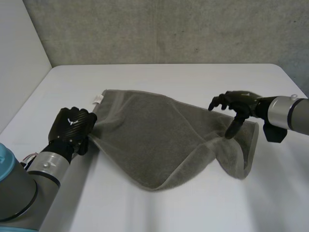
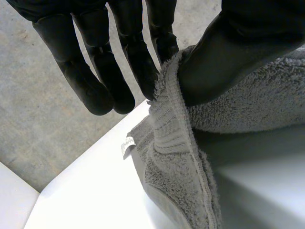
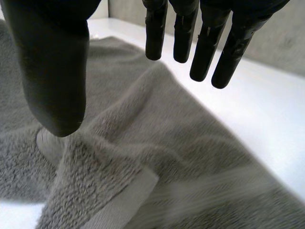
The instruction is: Fold the towel.
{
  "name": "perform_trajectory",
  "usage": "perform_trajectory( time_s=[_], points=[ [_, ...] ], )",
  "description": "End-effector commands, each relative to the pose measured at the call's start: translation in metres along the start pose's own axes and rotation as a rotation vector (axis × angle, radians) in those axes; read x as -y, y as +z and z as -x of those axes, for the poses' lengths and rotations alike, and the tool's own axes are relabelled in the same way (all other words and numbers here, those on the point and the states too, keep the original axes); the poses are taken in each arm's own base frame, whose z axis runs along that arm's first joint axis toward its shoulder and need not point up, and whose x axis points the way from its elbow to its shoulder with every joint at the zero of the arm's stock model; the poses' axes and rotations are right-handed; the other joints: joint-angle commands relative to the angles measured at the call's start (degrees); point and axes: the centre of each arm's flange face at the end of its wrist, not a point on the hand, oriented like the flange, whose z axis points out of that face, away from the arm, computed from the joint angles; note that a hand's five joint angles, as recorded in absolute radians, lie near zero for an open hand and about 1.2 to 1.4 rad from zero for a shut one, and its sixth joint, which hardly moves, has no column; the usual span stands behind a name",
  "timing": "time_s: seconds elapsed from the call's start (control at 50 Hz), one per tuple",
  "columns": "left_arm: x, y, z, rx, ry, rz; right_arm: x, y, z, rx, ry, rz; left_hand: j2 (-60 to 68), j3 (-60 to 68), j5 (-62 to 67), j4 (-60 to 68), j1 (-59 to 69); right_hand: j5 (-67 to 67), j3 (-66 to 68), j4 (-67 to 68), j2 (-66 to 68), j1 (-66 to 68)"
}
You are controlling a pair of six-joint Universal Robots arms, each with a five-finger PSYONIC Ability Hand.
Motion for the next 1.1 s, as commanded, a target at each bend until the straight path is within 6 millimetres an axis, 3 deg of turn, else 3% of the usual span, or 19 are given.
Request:
perform_trajectory(
  time_s=[0.02,0.1,0.3,0.34,0.38,0.44,0.5,0.6,0.66,0.7,0.8,0.92,1.1],
  points=[
    [-0.001,0.001,0.003,0.008,-0.001,0.005,-0.023,0.021,-0.005,0.039,0.067,0.108,-5.6,-8.6,-14.0,-6.6,-1.0,2.3,3.6,2.9,3.7,3.4],
    [-0.002,0.001,0.002,0.007,-0.001,0.003,-0.031,0.029,-0.008,0.043,0.082,0.131,-5.6,-8.6,-14.0,-6.6,-1.0,4.8,6.1,5.4,6.3,5.9],
    [-0.002,0.000,0.001,0.008,0.000,-0.007,-0.043,0.027,-0.004,0.055,0.088,0.178,-5.6,-8.6,-14.0,-6.6,-1.0,7.7,9.0,8.3,9.1,8.7],
    [-0.003,0.000,0.001,0.007,0.000,-0.005,-0.047,0.026,-0.003,0.059,0.079,0.190,-5.6,-8.6,-14.0,-6.6,-1.0,12.4,13.7,13.0,13.8,13.5],
    [-0.003,-0.001,0.001,0.005,0.000,-0.005,-0.053,0.025,0.001,0.070,0.054,0.215,-5.6,-8.6,-14.0,-6.6,-1.0,25.3,26.6,25.9,26.7,26.3],
    [-0.003,-0.001,0.001,0.005,0.002,-0.005,-0.055,0.024,0.001,0.074,0.046,0.226,-5.6,-8.6,-14.0,-6.6,-1.0,29.9,31.2,30.5,31.3,31.0],
    [-0.003,-0.001,0.000,0.005,0.001,-0.003,-0.052,0.019,0.002,0.075,0.036,0.231,-5.6,-8.6,-14.0,-6.6,-1.0,36.8,38.1,37.4,38.2,37.8],
    [-0.002,-0.001,0.001,0.007,0.002,-0.009,-0.022,-0.002,0.007,0.061,-0.007,0.153,-5.6,-8.6,-14.0,-6.6,-1.0,48.6,49.9,49.2,50.0,49.6],
    [0.002,-0.001,0.003,0.013,0.004,-0.023,-0.016,-0.007,0.009,0.057,-0.022,0.135,-5.6,-8.6,-14.0,-6.6,-1.0,47.9,49.2,48.5,49.3,48.9],
    [0.005,-0.002,0.004,0.017,0.005,-0.033,-0.012,-0.015,0.013,0.052,-0.036,0.123,-5.6,-8.6,-14.0,-6.6,-1.0,40.4,41.7,41.0,41.8,41.4],
    [0.005,-0.004,0.003,0.014,0.005,-0.030,-0.017,-0.023,0.022,0.062,-0.041,0.139,-5.6,-8.6,-14.0,-6.6,-1.0,32.0,33.3,32.6,33.4,33.0],
    [0.003,-0.005,0.002,0.011,0.004,-0.023,-0.030,-0.027,0.027,0.082,-0.080,0.181,-5.6,-8.6,-14.0,-6.6,-1.0,30.8,32.0,31.4,32.2,31.8],
    [0.002,-0.005,0.002,0.011,0.004,-0.022,-0.030,-0.032,0.029,0.082,-0.095,0.184,-5.6,-8.6,-14.0,-6.6,-1.0,29.9,31.2,30.5,31.3,31.0]
  ],
)
